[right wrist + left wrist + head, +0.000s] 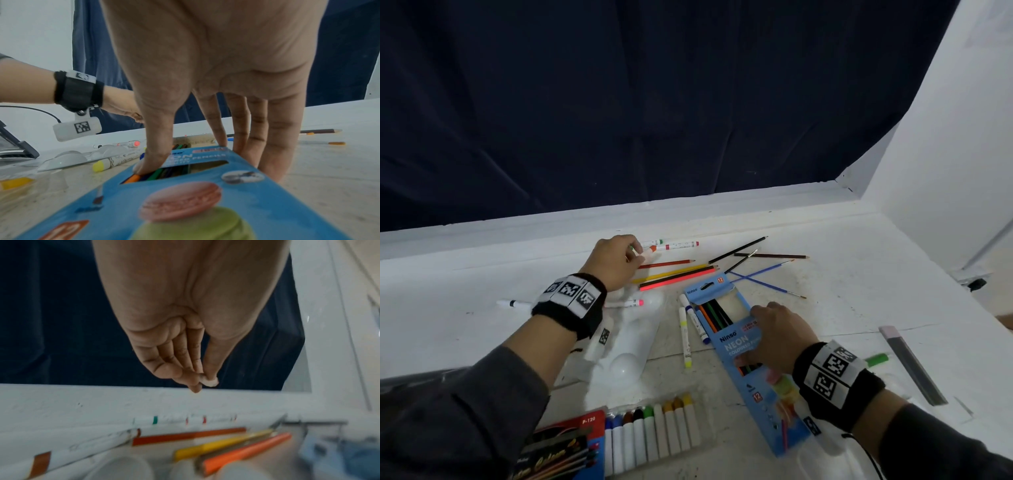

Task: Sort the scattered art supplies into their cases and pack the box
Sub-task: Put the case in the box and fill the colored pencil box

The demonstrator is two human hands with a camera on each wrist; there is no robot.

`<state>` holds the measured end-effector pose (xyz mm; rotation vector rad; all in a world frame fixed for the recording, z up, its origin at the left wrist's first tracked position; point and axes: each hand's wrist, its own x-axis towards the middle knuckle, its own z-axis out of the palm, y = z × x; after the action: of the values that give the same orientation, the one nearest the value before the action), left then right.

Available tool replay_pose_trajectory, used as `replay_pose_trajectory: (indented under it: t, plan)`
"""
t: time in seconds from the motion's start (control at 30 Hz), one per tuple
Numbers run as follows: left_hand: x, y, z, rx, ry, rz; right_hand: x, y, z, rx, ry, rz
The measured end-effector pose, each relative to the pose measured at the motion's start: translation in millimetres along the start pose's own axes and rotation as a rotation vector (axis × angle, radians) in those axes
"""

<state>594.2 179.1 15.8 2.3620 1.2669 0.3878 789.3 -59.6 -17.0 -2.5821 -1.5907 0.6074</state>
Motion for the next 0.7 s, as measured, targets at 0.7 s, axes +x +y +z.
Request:
replay_pose_trajectory:
  t: [0.7]
  plan:
    - [-213.6,49.3,62.2,0.231,-0.212,0.294,-85.5,-36.6,32.2,-0.055,0.042,-0.395]
